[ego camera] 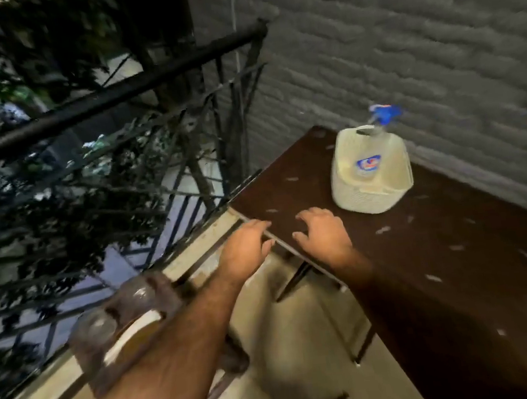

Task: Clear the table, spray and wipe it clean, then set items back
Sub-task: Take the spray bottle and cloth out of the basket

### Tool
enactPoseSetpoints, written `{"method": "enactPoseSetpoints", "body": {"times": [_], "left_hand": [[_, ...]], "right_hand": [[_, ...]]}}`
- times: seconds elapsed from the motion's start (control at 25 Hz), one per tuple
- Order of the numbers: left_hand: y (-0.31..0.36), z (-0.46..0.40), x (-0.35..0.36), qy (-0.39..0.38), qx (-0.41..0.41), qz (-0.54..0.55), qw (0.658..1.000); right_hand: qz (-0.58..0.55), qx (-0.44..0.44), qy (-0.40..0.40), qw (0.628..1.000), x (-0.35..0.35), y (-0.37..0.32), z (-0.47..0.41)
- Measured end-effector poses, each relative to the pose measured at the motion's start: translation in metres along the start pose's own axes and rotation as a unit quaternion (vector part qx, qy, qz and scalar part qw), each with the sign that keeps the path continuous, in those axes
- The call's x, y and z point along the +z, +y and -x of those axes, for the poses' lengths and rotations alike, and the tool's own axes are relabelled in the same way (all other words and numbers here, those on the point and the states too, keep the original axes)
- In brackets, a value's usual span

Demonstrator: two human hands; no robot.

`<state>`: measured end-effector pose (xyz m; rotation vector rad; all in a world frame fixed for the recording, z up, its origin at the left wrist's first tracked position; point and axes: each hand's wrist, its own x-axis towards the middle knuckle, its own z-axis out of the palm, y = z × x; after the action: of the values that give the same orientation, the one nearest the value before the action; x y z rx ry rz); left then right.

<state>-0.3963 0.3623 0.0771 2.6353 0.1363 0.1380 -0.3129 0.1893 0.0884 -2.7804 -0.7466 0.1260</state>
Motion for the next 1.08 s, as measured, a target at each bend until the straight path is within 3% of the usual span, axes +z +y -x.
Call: {"method": "enactPoseSetpoints", "body": {"times": [0.24, 0.44, 0.92, 1.08], "left_hand": [[0.117, -0.069, 0.059, -0.013, 0.063, 0.007, 0.998], [0.178, -0.108, 0.094, -0.035, 0.088, 0.007, 0.995], [0.182, -0.214, 0.123, -0.067, 0.107, 0.013, 0.992], [0.17, -0.26, 0.128, -0.116, 0.118, -0.014, 0.986]], "right_hand": [[-0.008, 0.099, 0.016, 0.995, -0.047, 0.146, 0.02], [-0.023, 0.142, 0.027, 0.989, -0.063, 0.219, 0.03], [-0.07, 0.202, 0.031, 0.976, -0.064, 0.266, -0.01], [-0.077, 0.211, 0.019, 0.974, -0.068, 0.262, -0.054]]}}
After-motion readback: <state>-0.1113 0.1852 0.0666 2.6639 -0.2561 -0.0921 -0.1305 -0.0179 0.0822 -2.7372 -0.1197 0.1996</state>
